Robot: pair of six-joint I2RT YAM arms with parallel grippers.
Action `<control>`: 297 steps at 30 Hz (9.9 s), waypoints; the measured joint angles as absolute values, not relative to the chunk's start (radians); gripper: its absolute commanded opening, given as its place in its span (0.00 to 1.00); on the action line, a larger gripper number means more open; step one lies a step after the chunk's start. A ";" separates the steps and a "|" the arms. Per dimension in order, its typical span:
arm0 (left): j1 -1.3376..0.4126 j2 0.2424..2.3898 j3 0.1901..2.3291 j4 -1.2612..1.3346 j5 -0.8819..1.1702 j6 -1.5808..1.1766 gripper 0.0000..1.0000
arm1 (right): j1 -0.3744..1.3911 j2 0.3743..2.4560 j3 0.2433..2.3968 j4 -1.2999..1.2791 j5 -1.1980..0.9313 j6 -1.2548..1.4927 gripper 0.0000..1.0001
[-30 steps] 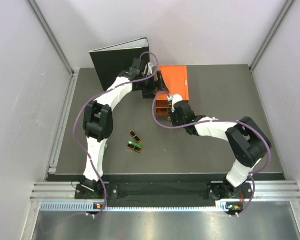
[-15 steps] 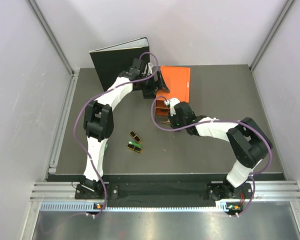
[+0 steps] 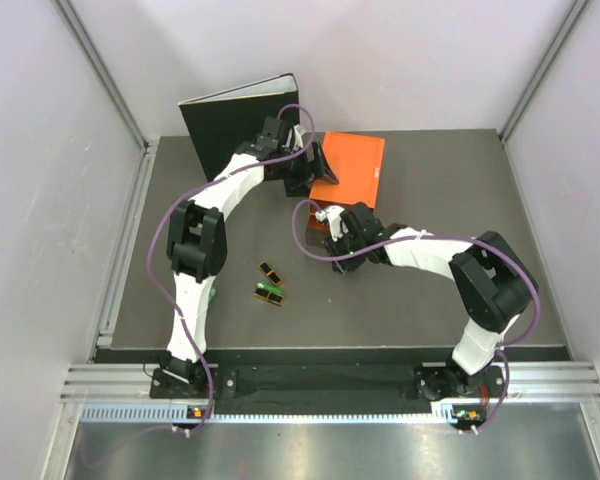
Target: Organize the makeup
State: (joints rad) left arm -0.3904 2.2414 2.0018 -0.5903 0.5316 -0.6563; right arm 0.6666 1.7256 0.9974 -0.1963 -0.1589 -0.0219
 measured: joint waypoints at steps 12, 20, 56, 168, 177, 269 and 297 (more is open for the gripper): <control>-0.384 2.251 2.009 -0.587 0.554 -0.657 0.96 | 0.683 1.700 1.042 -0.348 -0.215 -0.052 0.44; -0.382 2.252 2.009 -0.587 0.558 -0.659 0.97 | 0.682 1.556 1.184 -0.436 -0.219 -0.089 0.07; -0.375 2.254 2.002 -0.577 0.579 -0.671 0.97 | 0.587 1.761 1.338 -0.447 -0.123 -0.134 0.00; -0.210 1.301 0.851 -1.061 -0.035 -0.513 0.99 | 0.518 1.611 1.540 -0.450 -0.175 -0.059 0.77; -0.210 1.317 0.863 -1.085 -0.113 -0.552 0.99 | 0.367 1.807 1.624 -0.430 -0.180 -0.005 0.70; -0.395 1.904 1.695 -0.912 0.411 -0.386 0.00 | 0.318 1.974 1.736 -0.387 -0.301 0.063 0.73; -0.548 2.068 1.799 -0.808 0.314 -0.443 0.78 | 0.313 1.978 1.736 -0.381 -0.306 0.053 0.77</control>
